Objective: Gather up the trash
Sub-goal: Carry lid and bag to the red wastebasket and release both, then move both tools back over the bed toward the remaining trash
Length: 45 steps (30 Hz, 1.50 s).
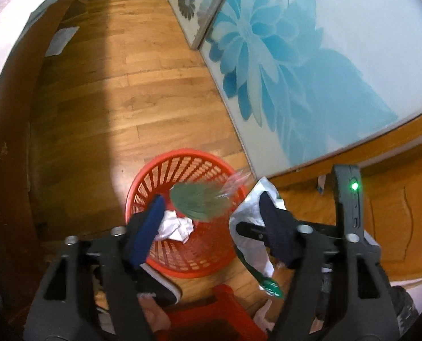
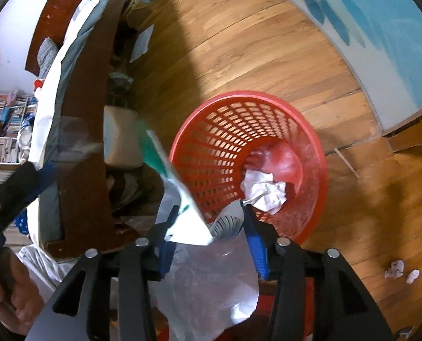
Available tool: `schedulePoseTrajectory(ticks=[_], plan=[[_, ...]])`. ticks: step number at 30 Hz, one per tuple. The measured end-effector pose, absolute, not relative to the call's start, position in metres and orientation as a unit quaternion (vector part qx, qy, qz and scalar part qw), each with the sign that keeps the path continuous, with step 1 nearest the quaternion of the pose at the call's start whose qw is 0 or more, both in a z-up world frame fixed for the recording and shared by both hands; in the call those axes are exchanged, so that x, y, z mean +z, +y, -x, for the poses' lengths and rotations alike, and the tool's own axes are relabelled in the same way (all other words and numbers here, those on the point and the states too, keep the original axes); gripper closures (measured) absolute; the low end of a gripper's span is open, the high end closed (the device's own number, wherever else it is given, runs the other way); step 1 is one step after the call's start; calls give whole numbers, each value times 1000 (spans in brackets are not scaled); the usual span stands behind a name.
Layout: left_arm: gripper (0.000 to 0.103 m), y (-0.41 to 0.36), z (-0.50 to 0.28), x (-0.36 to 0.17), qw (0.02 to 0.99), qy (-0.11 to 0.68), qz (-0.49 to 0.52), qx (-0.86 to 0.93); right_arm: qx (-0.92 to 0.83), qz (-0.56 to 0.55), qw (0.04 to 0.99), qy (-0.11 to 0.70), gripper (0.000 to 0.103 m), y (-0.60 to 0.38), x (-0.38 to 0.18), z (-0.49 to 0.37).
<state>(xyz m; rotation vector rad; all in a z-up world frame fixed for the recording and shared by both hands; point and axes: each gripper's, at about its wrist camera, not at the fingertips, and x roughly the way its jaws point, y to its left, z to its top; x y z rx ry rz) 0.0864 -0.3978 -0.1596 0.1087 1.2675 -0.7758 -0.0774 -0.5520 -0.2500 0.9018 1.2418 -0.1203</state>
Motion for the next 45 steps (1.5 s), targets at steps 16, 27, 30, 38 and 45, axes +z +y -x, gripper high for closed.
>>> schedulePoseTrajectory(ticks=[16, 27, 30, 38, 45], plan=[[30, -379, -86, -145, 742, 575, 0, -344, -91, -386, 746, 534, 28, -552, -217, 85], [28, -295, -61, -19, 836, 425, 73, -339, -2, -282, 863, 420, 26, -498, -110, 70], [20, -245, -52, 18, 876, 363, 84, -307, 24, -226, 908, 352, 7, -469, -61, 66], [17, -107, -59, 39, 940, 305, 58, -143, 86, -107, 969, 204, 6, -380, 49, 8], [17, -20, -126, -36, 858, 422, 237, -173, 185, -95, 930, 303, 7, -309, 60, -129]])
